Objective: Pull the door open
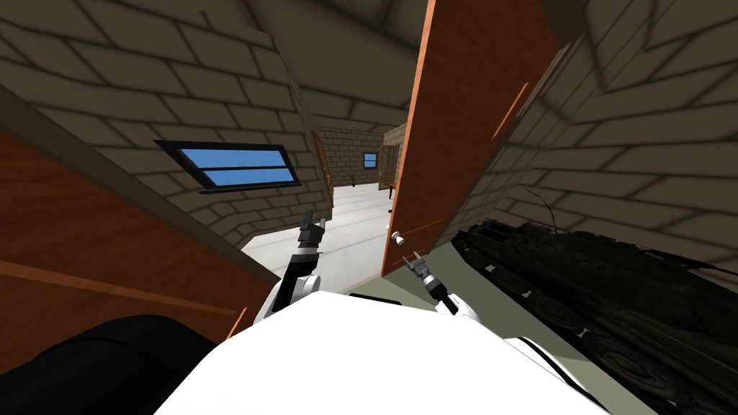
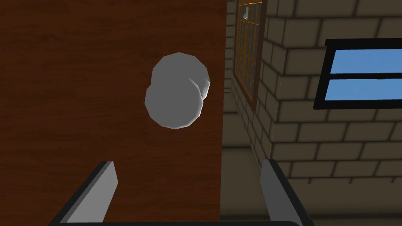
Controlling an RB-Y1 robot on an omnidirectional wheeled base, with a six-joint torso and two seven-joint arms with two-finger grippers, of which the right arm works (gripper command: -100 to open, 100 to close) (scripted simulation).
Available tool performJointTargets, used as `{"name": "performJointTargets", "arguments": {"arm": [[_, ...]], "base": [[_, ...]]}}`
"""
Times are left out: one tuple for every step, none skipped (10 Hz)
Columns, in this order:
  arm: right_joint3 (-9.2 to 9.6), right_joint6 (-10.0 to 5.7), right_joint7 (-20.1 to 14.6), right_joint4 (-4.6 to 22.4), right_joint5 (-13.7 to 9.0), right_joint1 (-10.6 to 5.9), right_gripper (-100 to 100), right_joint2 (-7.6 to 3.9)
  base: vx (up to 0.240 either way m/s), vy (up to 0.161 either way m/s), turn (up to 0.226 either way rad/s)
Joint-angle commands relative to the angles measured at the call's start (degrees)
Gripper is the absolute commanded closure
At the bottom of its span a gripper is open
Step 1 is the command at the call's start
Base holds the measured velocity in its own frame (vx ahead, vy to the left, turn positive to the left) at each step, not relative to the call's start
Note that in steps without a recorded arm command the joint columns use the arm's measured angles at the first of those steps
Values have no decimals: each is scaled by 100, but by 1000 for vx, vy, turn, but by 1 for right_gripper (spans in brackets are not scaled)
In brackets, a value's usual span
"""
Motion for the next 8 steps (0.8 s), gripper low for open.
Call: {"name": "performJointTargets", "arguments": {"arm": [[0, 0, 0, 0, 0, 0, -100, 0], [-122, -87, -10, 65, -98, 98, -100, -103], [-175, -135, -12, 104, -140, 139, -100, -147], [-175, -135, -12, 17, -140, 139, -100, -147], [-175, -135, -12, 60, -140, 139, -100, -147], [-234, -190, -15, 147, -188, 184, -100, -197], [-297, -248, -18, 192, -238, 233, -100, -250], [-363, -308, -21, 240, -291, 283, -100, -305]], "base": [[-25, -86, 29], [18, 71, 321], [61, 139, 278], [60, 96, 7], [30, 43, -48], [39, 39, 105], [70, 55, 203], [84, 58, 246]]}}
